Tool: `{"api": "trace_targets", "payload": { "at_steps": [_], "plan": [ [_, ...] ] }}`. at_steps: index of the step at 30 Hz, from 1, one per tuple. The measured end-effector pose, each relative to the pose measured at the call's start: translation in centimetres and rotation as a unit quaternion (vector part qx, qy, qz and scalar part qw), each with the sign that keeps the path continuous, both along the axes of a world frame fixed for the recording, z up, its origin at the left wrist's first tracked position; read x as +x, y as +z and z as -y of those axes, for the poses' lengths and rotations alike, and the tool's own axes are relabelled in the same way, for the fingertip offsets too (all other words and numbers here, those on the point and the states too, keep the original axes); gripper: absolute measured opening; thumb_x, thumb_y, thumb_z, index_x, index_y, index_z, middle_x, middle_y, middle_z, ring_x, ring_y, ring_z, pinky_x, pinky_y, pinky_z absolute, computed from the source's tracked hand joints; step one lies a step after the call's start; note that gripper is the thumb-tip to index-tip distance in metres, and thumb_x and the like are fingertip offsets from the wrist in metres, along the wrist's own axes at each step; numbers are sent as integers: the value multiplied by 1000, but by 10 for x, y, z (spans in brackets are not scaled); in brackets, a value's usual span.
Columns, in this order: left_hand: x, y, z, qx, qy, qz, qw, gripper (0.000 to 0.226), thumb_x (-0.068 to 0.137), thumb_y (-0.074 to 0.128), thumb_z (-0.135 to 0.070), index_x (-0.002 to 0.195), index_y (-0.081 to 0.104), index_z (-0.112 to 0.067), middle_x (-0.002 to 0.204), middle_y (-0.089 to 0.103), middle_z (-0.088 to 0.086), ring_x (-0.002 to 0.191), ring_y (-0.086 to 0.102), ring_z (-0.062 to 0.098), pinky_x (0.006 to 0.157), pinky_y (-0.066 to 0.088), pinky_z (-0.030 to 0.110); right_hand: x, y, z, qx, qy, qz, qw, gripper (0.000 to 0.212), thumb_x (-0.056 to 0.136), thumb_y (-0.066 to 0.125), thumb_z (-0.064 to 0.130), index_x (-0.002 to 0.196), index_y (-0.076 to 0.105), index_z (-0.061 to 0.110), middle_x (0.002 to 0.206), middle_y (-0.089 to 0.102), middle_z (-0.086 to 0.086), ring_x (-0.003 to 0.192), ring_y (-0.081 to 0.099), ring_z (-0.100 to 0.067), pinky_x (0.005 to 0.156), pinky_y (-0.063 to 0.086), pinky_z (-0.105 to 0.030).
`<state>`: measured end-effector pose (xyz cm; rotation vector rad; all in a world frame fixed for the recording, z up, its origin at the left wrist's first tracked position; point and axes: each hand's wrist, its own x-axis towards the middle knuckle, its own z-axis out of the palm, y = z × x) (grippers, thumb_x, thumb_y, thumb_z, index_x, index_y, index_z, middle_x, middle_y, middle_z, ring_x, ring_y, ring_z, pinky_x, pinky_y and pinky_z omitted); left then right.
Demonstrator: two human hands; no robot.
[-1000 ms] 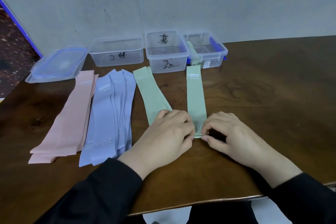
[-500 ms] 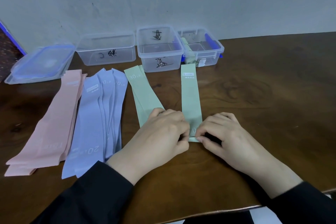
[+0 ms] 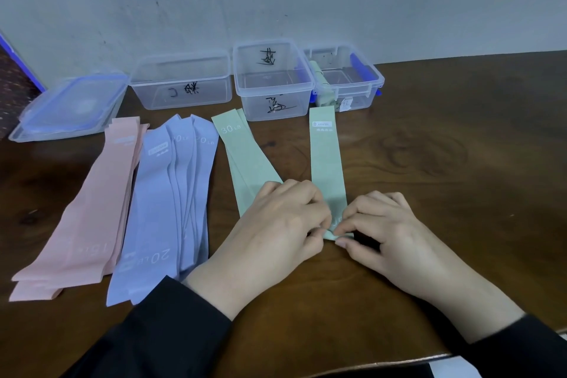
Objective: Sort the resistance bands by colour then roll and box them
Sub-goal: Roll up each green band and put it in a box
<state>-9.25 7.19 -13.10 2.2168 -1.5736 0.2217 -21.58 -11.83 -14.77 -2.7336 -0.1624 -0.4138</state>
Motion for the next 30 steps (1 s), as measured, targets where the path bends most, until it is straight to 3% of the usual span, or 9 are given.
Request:
{"api": "trace_targets", "payload": {
  "at_steps": [10, 19, 23, 27, 30],
  "plan": [
    [0, 1, -4, 39, -15, -19, 999, 15, 91, 67, -43, 93, 72, -29, 102, 56, -13, 100, 50, 7, 95, 40, 33, -2, 2, 0, -6, 24, 5, 1000, 19, 98, 59, 38, 99, 76, 29, 98, 59, 20, 99, 55, -6, 90, 42, -33],
    [-2, 1, -1, 31, 9, -37, 999, 15, 95, 63, -38, 91, 73, -28, 97, 56, -14, 96, 51, 8, 94, 40, 32, 1, 2, 0, 27, -3, -5, 1000, 13, 98, 59, 38, 98, 70, 32, 93, 59, 22, 91, 56, -5, 83, 42, -26],
    [-1, 0, -2, 31, 16, -38, 999, 20, 95, 61, -45, 91, 73, -30, 98, 59, -15, 96, 51, 7, 96, 40, 33, 0, 2, 0, 29, -5, -8, 1000, 17, 98, 58, 40, 98, 73, 32, 96, 59, 22, 94, 57, -7, 84, 42, -26],
    [3, 0, -3, 32, 18, -32, 999, 35, 92, 53, -59, 82, 72, -31, 88, 59, -17, 86, 51, 6, 92, 41, 35, -1, 3, 0, 25, 7, -10, 1000, 20, 97, 58, 46, 94, 74, 35, 95, 57, 22, 93, 56, -6, 83, 42, -28],
    [5, 1, -5, 37, 20, -28, 999, 28, 90, 61, -54, 77, 70, -31, 87, 59, -17, 84, 52, 7, 90, 43, 38, 0, 2, 0, 31, 1, -4, 1000, 20, 96, 58, 45, 94, 75, 35, 94, 57, 23, 92, 56, -6, 83, 43, -30]
  ]
}}
